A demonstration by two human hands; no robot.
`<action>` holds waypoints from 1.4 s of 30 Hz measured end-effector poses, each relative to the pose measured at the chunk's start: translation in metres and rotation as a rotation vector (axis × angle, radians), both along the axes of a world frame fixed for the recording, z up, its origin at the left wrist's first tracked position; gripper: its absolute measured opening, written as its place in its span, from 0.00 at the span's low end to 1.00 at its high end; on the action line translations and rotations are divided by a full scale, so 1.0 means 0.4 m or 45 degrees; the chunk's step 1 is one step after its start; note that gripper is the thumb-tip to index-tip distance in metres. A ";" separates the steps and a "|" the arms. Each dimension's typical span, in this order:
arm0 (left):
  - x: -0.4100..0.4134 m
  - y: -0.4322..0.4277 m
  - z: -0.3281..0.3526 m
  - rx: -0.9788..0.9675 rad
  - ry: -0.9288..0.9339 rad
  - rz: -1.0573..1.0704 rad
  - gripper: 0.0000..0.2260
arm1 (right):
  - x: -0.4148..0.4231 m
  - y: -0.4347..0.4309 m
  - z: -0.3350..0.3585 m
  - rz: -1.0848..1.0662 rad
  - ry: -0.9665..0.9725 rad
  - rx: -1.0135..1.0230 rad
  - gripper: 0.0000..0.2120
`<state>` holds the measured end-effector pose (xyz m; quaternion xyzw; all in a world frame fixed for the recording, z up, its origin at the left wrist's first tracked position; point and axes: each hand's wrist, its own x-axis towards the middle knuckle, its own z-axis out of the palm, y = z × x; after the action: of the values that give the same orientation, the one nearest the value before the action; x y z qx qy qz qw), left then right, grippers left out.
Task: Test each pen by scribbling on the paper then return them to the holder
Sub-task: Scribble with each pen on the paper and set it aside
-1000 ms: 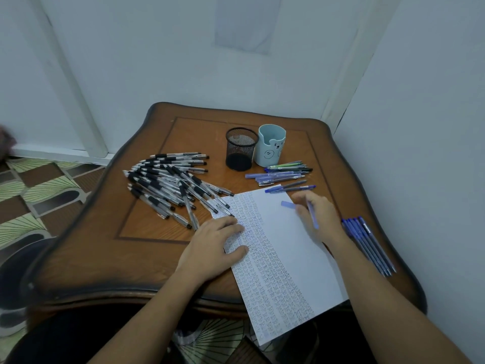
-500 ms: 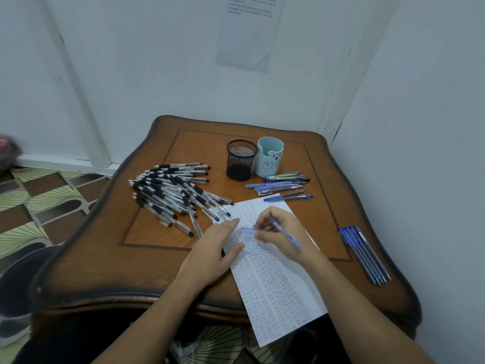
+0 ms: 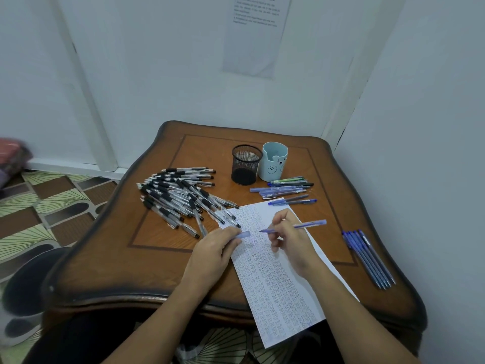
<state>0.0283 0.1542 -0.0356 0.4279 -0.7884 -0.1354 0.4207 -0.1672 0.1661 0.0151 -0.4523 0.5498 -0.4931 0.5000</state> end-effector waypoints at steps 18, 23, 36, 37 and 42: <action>0.002 0.008 0.007 -0.105 0.034 -0.014 0.09 | -0.021 0.015 0.005 0.300 -0.003 0.193 0.25; 0.005 0.013 0.011 -0.162 0.070 0.022 0.12 | 0.011 0.020 -0.013 0.355 0.043 0.210 0.23; 0.040 -0.010 0.030 -0.090 -0.027 0.058 0.15 | -0.009 0.008 0.057 0.369 0.879 0.013 0.09; 0.053 -0.011 0.037 -0.090 -0.038 0.052 0.15 | 0.005 0.002 0.066 0.438 1.024 -0.025 0.10; 0.179 -0.008 0.066 -0.052 -0.076 0.134 0.14 | 0.135 -0.044 0.088 0.641 1.324 -0.230 0.07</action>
<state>0.1001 0.1511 -0.0092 0.4638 -0.7796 -0.0842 0.4123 -0.1131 0.1485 0.0504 -0.7925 0.5544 -0.1173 0.2255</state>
